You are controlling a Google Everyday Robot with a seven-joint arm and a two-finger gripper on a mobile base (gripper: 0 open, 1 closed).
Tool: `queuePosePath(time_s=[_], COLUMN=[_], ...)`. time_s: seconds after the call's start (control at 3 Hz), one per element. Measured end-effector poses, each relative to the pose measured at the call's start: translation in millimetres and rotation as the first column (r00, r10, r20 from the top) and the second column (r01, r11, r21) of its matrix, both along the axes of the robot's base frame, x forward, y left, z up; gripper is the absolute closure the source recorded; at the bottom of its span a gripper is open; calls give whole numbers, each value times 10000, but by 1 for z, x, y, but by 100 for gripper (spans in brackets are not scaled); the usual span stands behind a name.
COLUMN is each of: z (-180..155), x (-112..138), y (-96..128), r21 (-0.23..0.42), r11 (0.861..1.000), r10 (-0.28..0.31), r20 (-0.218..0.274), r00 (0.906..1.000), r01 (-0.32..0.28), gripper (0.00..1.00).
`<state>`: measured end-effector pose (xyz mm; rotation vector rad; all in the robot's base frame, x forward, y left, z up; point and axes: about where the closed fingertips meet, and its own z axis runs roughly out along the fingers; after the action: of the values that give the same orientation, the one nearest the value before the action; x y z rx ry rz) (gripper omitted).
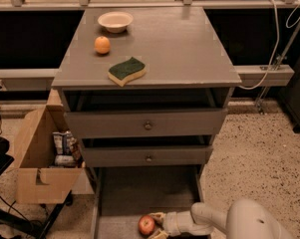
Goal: Pick apple from bottom drawer and place on counter
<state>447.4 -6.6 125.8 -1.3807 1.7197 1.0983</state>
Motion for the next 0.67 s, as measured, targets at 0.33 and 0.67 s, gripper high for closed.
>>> queuePosePath(time_s=[0.33, 0.67], z=[-20, -19], x=[-9, -9], y=[12, 12], r21=[108, 129], r11=[9995, 9995], r10=[294, 292], r20=[-406, -418], r00=[9987, 9987], r01=[-289, -287], gripper=[50, 72])
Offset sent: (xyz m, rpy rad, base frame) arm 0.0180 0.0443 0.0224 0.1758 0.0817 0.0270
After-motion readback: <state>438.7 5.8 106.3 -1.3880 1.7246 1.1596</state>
